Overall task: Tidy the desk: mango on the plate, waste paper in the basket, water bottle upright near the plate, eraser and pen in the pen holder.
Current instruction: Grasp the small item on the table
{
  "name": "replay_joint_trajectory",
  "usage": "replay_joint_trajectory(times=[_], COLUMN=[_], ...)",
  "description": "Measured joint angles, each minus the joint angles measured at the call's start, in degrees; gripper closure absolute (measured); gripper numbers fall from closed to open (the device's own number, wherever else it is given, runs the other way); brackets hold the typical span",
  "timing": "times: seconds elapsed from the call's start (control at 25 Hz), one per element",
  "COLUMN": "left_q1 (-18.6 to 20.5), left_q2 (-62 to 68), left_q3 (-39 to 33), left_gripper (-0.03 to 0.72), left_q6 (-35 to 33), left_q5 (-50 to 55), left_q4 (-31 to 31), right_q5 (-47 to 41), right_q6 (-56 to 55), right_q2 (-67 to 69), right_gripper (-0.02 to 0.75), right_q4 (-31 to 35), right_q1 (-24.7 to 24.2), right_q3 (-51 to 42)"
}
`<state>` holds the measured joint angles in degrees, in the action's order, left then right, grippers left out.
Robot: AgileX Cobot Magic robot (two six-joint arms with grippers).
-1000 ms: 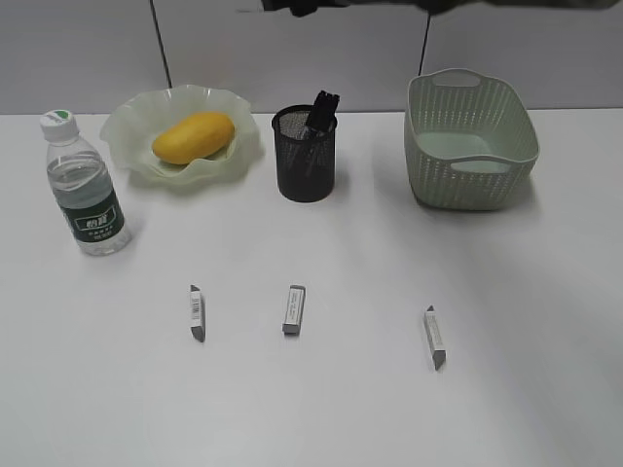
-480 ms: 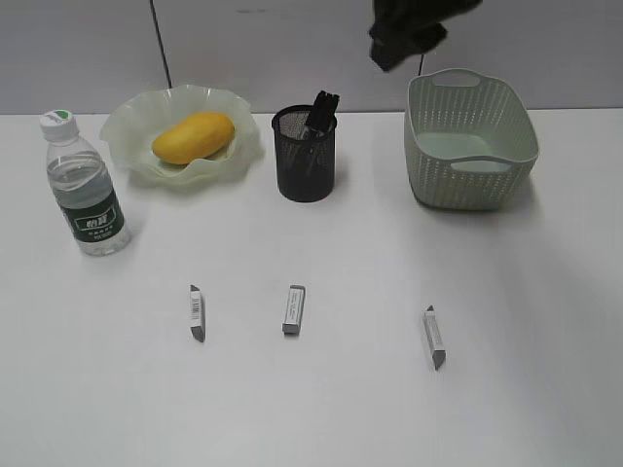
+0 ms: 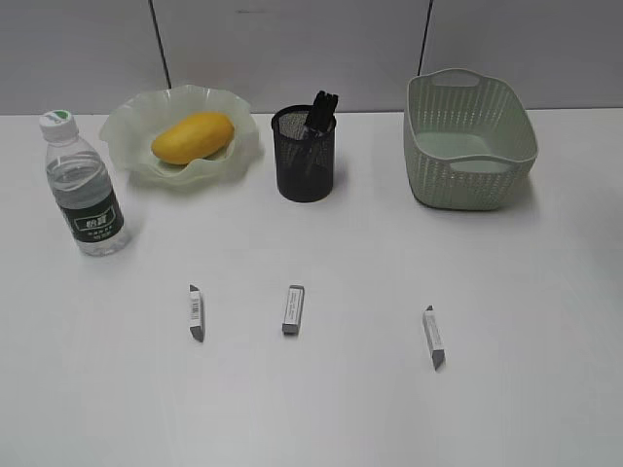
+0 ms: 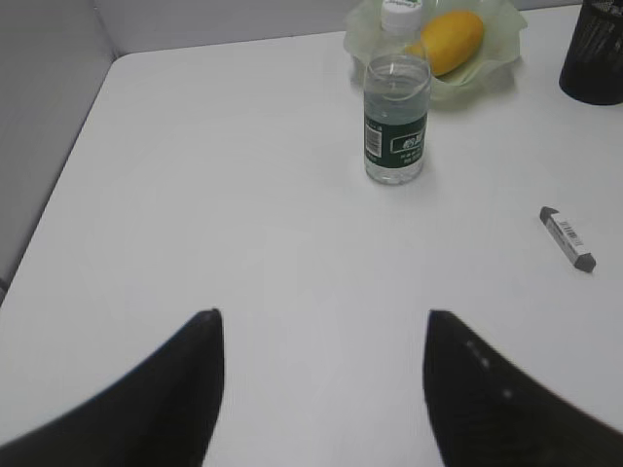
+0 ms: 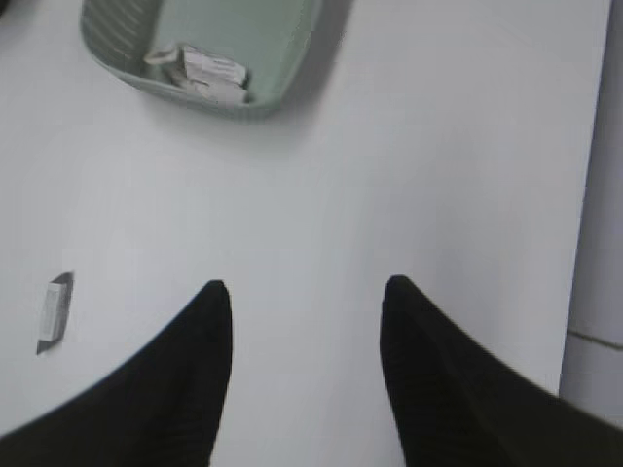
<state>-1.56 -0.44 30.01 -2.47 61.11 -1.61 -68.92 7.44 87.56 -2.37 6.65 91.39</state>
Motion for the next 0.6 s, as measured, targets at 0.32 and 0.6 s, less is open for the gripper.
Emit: replay_joint_trajectory(times=[0.32,0.6], left_q1=[0.00,0.00], left_q2=[0.00,0.00], left_q3=[0.00,0.00], left_gripper=[0.181,0.185], left_q6=[0.00,0.00], left_q5=[0.00,0.00], left_q4=[0.00,0.00], right_q5=[2.79,7.17], right_q6=[-1.50,-3.32], right_q2=[-17.90,-34.82], right_gripper=[0.333,0.333], right_q4=[0.18,0.18], right_q1=[-4.36,-4.36], right_q3=[-22.72,-40.11])
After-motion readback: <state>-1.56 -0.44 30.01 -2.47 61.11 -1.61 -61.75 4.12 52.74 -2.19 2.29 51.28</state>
